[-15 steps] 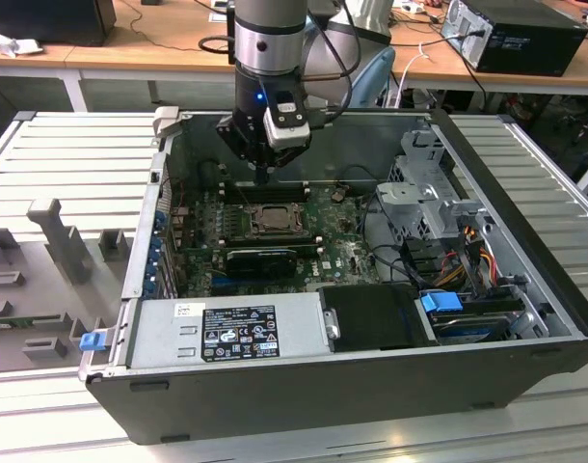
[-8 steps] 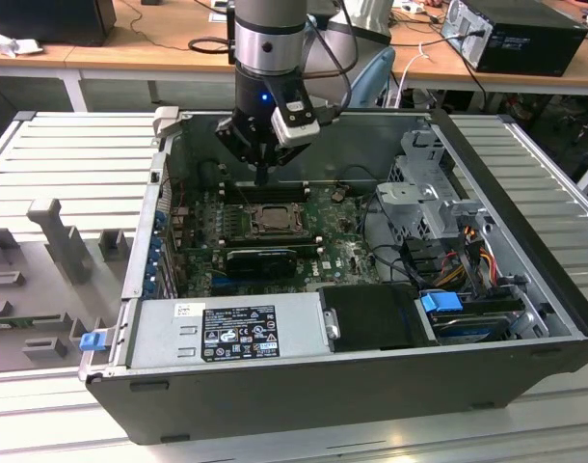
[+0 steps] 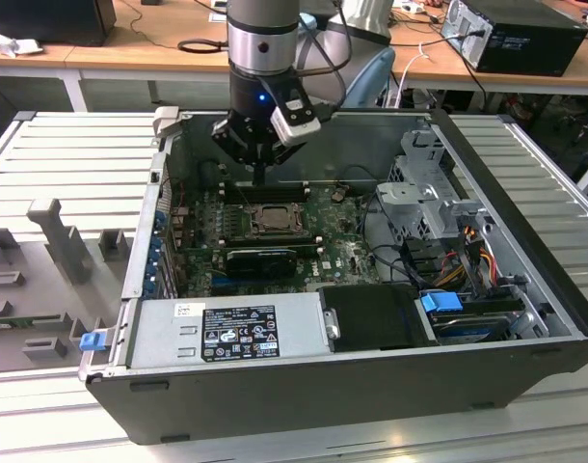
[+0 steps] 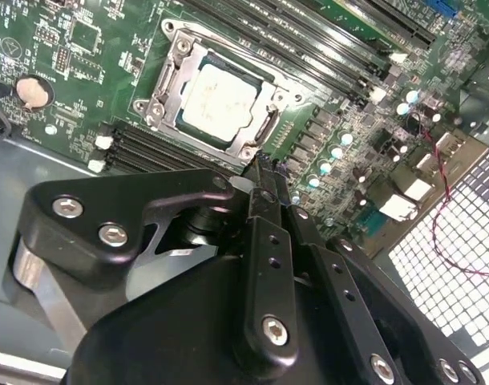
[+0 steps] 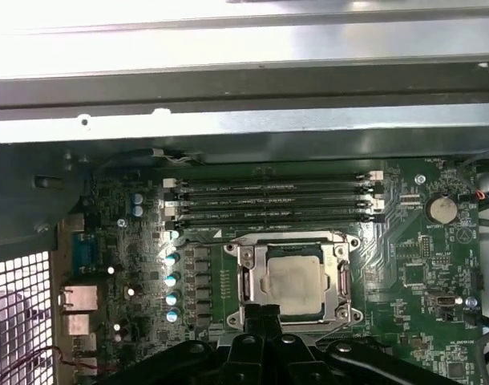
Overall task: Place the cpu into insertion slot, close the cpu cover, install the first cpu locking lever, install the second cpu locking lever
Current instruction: 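Install the first cpu locking lever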
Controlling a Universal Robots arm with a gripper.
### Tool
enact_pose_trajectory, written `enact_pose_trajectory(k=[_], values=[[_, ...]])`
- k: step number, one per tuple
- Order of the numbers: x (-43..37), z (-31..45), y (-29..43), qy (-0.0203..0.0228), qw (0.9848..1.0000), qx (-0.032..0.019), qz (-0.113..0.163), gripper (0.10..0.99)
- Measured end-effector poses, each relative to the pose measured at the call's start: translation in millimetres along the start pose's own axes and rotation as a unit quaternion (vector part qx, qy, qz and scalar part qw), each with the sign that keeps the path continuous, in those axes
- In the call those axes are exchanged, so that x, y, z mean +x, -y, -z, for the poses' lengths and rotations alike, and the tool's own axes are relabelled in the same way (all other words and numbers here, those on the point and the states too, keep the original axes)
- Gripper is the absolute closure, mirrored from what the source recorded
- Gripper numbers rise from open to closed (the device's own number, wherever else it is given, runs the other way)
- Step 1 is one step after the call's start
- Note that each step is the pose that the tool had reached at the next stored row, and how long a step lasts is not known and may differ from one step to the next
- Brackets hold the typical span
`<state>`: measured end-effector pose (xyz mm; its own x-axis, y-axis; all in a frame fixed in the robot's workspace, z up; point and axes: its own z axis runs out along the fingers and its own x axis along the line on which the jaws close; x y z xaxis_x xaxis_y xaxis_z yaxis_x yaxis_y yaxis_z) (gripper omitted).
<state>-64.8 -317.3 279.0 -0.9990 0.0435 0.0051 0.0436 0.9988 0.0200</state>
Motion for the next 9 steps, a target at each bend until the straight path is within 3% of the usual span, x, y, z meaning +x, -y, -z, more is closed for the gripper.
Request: enact_pose_trajectory(k=[3,9], values=[[12.5,-2.4,0.5,0.0031,1.0000,-0.0005,0.000,0.980],[22.1,-10.9,1.1,0.0025,0.9998,-0.0054,0.017,0.980]])
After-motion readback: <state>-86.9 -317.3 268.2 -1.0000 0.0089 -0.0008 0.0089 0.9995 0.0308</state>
